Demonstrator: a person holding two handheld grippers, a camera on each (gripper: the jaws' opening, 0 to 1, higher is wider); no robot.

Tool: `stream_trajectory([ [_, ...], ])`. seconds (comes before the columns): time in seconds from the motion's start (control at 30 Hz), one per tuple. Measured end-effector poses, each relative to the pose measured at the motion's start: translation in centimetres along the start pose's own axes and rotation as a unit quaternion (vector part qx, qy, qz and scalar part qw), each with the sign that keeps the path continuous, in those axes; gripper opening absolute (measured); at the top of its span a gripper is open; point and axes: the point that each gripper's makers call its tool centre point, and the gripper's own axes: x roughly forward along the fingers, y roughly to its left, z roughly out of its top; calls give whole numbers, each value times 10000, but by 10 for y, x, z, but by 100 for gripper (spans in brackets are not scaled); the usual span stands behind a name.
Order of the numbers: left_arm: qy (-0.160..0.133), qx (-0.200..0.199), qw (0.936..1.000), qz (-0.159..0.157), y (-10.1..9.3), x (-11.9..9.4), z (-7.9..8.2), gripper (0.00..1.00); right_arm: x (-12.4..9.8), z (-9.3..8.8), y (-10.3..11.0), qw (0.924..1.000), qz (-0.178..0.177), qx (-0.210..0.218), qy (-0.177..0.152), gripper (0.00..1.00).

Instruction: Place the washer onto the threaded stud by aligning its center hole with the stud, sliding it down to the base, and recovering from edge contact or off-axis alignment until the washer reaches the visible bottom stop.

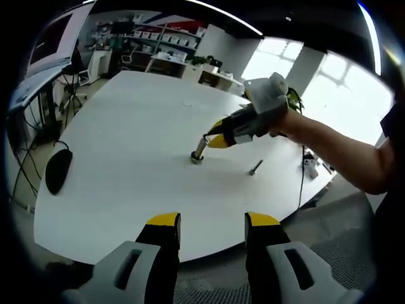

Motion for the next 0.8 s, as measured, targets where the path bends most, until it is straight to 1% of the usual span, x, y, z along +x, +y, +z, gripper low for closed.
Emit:
stream_trajectory([
  [0.43,3,1,10000,-8,0,0,0,39,12,-1,-4,10000,9,78,57,24],
  [0.8,10,1,10000,-11,0,0,0,39,29,-13,-3,9996,129,87,255,24],
])
